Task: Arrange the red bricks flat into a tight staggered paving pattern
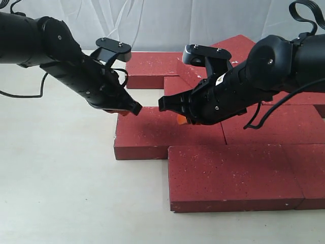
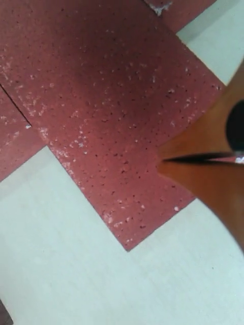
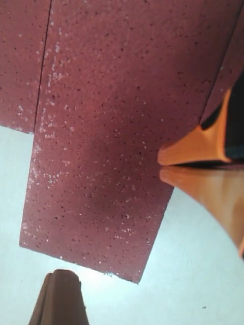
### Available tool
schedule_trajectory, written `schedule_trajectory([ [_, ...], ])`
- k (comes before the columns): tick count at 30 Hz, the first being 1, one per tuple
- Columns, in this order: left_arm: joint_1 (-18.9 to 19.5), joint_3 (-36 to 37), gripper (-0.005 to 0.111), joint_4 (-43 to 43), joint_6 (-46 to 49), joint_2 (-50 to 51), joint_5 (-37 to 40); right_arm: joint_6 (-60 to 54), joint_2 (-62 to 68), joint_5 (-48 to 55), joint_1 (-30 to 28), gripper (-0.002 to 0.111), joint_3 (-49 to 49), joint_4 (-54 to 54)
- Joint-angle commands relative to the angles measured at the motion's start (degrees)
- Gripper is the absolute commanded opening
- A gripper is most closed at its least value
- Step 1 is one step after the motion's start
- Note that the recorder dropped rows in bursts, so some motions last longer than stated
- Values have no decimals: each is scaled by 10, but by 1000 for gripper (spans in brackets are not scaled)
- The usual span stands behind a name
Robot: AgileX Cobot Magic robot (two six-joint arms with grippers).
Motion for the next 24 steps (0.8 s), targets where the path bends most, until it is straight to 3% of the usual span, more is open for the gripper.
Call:
schedule_trajectory([
  [1,-1,4,0,3,1,27,1,-1,0,-4,-2,-1,4,-7],
  [9,-1,4,0,0,-2,31,8,7,0,-19,-11,-1,1,-5],
  [16,-1,4,0,-6,-2,31,5,7,0,40,-120,-1,-38,-12],
  [24,-1,4,0,-21,-2,31,1,7,0,39,-210,-1,-59,-35],
])
